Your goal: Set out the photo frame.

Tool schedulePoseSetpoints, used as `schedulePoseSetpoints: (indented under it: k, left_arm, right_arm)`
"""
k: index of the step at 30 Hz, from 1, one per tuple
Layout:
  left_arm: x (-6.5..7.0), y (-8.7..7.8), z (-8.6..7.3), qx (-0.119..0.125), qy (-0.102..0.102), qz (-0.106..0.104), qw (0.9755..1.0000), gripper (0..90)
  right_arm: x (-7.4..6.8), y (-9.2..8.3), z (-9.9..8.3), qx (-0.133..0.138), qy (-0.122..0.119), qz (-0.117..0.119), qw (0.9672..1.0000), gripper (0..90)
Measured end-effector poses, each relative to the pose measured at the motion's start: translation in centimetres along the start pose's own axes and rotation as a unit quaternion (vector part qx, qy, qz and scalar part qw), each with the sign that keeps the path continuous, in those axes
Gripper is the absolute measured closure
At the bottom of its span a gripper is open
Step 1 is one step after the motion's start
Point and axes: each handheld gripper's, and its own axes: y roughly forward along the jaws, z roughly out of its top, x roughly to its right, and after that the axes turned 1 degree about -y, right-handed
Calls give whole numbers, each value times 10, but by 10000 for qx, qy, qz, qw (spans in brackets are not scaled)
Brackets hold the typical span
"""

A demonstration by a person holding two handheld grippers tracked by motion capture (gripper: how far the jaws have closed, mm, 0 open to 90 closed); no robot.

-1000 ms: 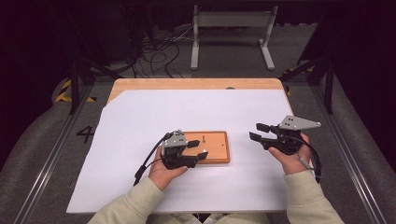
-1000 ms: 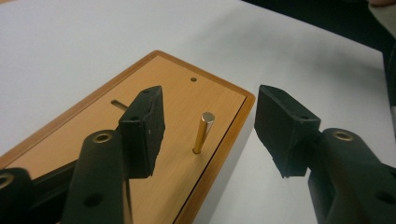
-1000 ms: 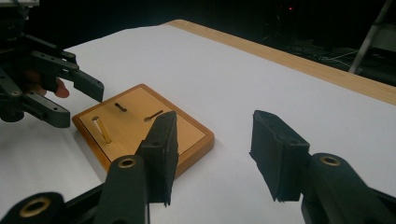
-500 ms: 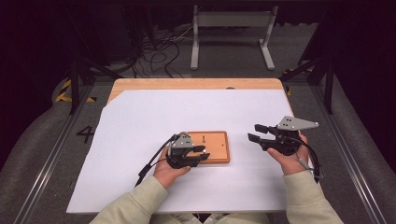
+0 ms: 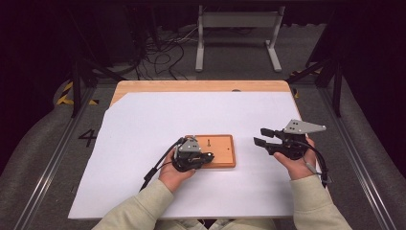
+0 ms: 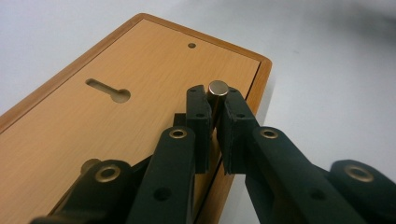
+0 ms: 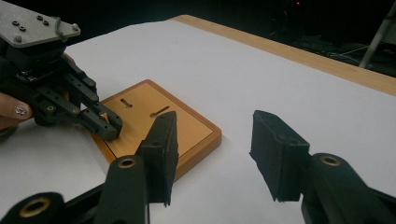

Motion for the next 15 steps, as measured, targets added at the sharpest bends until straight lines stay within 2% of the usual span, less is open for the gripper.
schedulePoseSetpoints:
  k: [6,12,13,14,15]
  left_arm:
    - [-1,0,0,6,-2,-52,10000,838]
    - [-2,0,0,23,143,-54,9999,839]
    - [1,0,-1,-43,-37,-162,9999,839]
    - [-1,0,0,14,189,-42,9998,839]
    - [-1,0,0,23,215,-44,9998,840]
  right_arm:
    - [0,1,0,3,19,20,10000,519]
    - [0,1,0,-5,7,30,10000,519]
    - [0,1,0,-7,23,35,10000,519]
    - [0,1,0,0,12,35,10000,519]
    - [0,1,0,2,9,39,10000,519]
